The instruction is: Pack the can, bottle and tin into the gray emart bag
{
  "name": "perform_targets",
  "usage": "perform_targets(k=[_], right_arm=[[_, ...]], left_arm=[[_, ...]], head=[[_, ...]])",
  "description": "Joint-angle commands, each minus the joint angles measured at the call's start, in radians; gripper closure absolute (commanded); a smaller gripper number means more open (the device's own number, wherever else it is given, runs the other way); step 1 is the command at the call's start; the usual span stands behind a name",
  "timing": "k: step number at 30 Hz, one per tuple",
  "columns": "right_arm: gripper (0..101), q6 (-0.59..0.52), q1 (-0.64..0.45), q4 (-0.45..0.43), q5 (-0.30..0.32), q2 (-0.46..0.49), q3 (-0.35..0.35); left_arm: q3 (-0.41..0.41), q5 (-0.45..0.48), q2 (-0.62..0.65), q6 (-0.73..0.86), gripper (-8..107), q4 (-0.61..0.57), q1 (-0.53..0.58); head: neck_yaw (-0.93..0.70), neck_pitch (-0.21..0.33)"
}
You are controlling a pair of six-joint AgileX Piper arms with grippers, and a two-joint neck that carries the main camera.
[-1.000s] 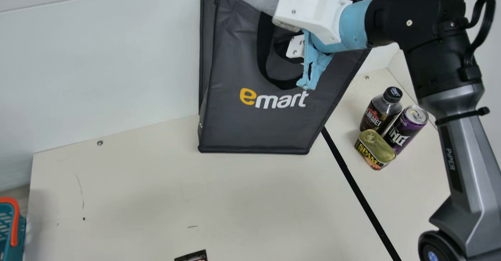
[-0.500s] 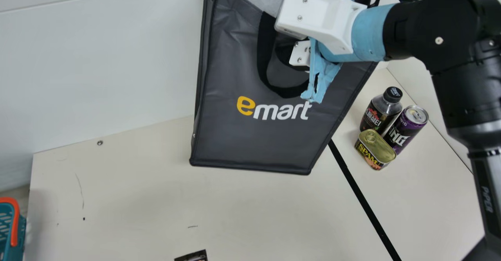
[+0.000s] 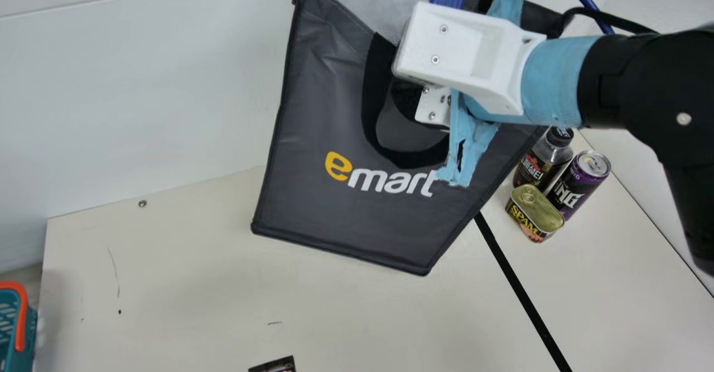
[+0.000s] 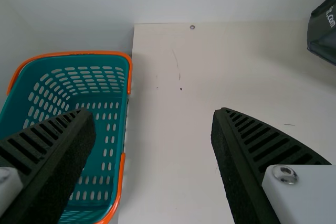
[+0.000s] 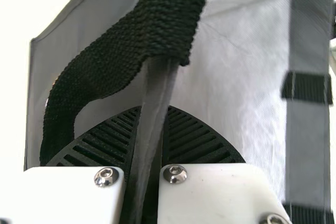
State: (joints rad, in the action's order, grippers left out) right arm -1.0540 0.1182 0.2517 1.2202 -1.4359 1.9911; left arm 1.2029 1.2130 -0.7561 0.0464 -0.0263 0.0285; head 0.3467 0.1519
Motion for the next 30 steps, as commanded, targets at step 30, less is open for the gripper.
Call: perform_targets(k=[30], right_arm=[[101, 0.127, 0.2, -0.131, 0.0, 0.175, -0.253]], left_arm=[[0.0, 0.0, 0.0, 0.0, 9, 0.0, 0.0]], head=[[0.002, 0.023]])
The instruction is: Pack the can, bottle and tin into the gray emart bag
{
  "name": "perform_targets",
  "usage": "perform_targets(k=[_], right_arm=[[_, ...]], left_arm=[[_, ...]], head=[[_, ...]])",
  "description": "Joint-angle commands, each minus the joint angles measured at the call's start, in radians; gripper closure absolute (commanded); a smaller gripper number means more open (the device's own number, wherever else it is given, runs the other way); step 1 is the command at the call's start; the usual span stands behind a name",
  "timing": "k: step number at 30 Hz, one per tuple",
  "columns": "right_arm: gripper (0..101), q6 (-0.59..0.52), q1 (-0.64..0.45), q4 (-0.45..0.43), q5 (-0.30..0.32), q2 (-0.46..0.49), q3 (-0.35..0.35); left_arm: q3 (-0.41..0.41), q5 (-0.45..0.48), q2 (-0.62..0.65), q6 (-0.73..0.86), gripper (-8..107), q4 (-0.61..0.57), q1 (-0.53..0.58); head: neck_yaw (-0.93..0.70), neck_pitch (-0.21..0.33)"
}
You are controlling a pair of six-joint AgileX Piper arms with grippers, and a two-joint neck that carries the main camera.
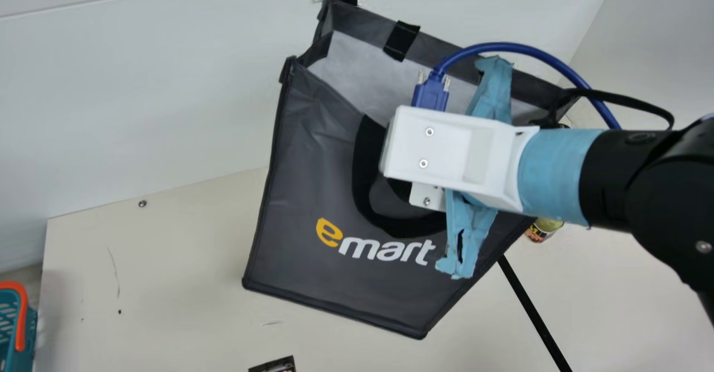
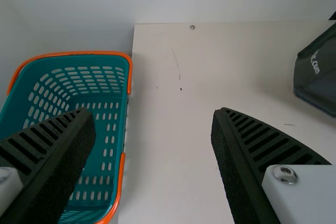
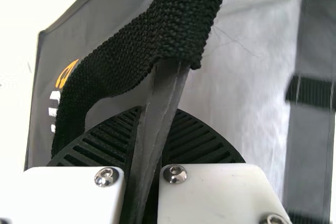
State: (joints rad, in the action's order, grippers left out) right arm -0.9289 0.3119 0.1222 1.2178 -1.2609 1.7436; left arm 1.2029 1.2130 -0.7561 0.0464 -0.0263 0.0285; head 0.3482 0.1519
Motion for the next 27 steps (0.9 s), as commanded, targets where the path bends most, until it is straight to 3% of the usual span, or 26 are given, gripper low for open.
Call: perform_targets(k=[1, 22, 27], right_arm=[[101, 0.008, 0.013, -0.005, 0.002, 0.003, -0.013], [101, 0.135, 0.162, -0.085, 0.002, 0.066, -0.144], [85, 0.17, 0.194, -0.101, 0.002, 0.086, -0.171]], left_arm=[[0.0, 0.0, 0.0, 0.0, 9, 0.0, 0.0], [0.0, 0.0, 0.0, 0.0, 9, 0.0, 0.0], [0.0, 0.0, 0.0, 0.0, 9, 0.0, 0.0]], head=[[0.001, 0.023], [0.001, 0.023], [0.001, 0.023]])
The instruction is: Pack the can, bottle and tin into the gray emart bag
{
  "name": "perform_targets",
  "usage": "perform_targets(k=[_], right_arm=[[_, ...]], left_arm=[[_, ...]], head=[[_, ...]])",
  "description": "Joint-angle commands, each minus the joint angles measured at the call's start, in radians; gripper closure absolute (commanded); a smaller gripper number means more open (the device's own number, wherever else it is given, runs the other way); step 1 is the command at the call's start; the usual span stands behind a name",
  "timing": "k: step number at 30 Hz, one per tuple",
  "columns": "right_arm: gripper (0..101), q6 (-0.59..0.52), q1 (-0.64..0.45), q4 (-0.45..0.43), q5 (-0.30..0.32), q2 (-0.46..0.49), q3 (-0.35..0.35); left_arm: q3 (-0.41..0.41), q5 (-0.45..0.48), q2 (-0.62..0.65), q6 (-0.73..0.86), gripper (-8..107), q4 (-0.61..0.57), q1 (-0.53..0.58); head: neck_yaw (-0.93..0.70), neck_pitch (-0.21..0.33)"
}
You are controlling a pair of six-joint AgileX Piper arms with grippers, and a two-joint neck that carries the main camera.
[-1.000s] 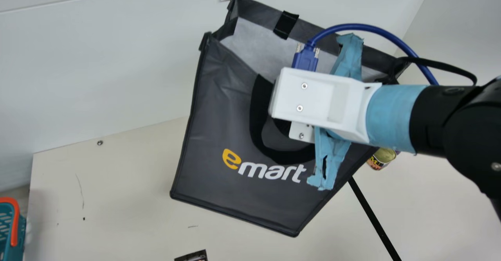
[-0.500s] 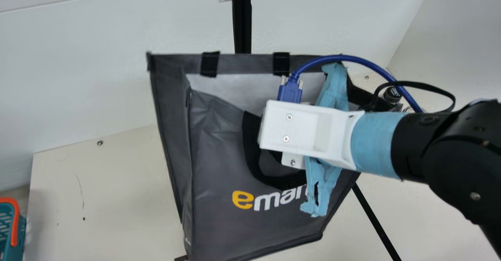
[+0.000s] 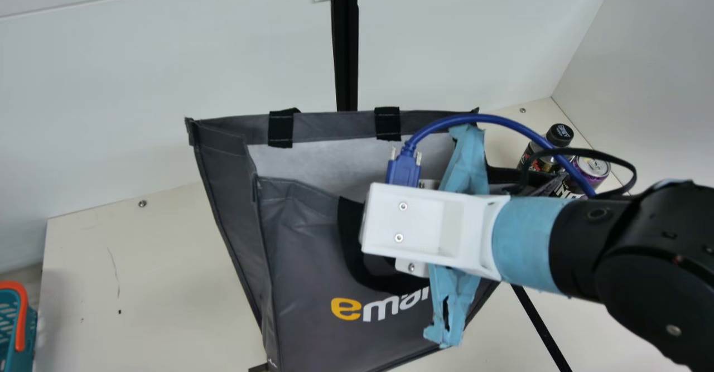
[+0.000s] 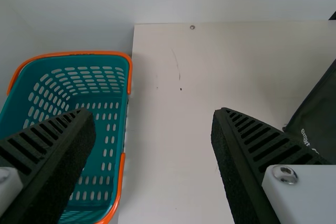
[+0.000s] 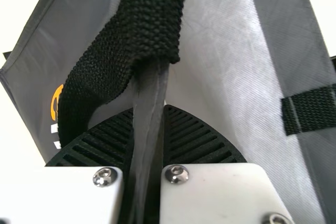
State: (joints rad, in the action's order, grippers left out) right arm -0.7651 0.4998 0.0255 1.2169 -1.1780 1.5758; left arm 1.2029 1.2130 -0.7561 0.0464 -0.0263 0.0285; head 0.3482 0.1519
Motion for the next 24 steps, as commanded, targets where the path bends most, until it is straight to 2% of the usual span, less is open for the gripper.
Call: perform_targets(k=[1, 22, 24], right_arm=[[81, 0.012, 0.011, -0.007, 0.003, 0.007, -0.007], [11, 0.113, 0.104, -0.058, 0.003, 0.088, -0.049], [10, 0.116, 0.106, -0.06, 0.003, 0.095, -0.047]], left_arm=[[0.0, 0.0, 0.0, 0.0, 9, 0.0, 0.0], [0.0, 0.0, 0.0, 0.0, 9, 0.0, 0.0], [0.0, 0.0, 0.0, 0.0, 9, 0.0, 0.0]], head=[[0.001, 0.023], [0.001, 0.023], [0.001, 0.023]])
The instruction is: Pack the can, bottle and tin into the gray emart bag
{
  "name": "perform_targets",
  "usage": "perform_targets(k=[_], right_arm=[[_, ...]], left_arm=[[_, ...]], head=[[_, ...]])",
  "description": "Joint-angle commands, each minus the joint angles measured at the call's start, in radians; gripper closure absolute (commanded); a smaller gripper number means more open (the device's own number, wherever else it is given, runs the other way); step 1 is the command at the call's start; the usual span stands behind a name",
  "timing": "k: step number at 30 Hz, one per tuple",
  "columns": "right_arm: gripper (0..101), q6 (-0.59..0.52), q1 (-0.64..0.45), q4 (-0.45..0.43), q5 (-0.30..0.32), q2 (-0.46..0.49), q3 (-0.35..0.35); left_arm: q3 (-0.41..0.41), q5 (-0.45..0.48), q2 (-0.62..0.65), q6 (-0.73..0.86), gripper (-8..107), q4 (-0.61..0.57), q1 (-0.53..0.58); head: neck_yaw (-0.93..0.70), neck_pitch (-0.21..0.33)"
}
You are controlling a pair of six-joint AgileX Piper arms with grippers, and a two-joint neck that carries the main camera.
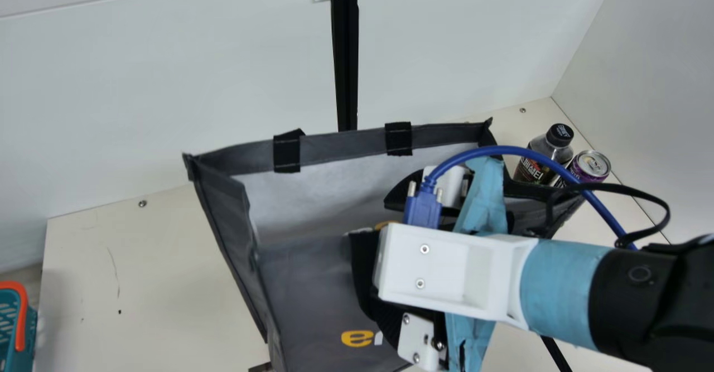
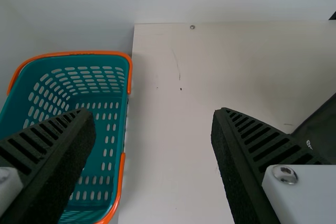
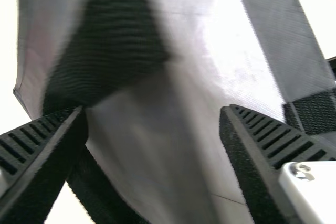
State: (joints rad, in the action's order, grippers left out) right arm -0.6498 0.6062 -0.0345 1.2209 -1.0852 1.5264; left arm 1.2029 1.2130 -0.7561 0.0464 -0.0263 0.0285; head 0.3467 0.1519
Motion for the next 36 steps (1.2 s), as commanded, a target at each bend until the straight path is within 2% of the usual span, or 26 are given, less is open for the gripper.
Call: perform_targets(k=[1, 23, 36], right_arm=[[10, 0.003, 0.0, 0.0, -0.001, 0.005, 0.003], [10, -0.008, -0.04, 0.037, -0.001, 0.079, 0.036], [10, 0.034, -0.041, 0.058, -0.001, 0.135, 0.059]], left_arm=[[0.0, 0.0, 0.0, 0.0, 9, 0.0, 0.0], [0.0, 0.0, 0.0, 0.0, 9, 0.0, 0.0], [0.0, 0.0, 0.0, 0.0, 9, 0.0, 0.0]], head=[[0.002, 0.023], [0.002, 0.023], [0.002, 0.023]])
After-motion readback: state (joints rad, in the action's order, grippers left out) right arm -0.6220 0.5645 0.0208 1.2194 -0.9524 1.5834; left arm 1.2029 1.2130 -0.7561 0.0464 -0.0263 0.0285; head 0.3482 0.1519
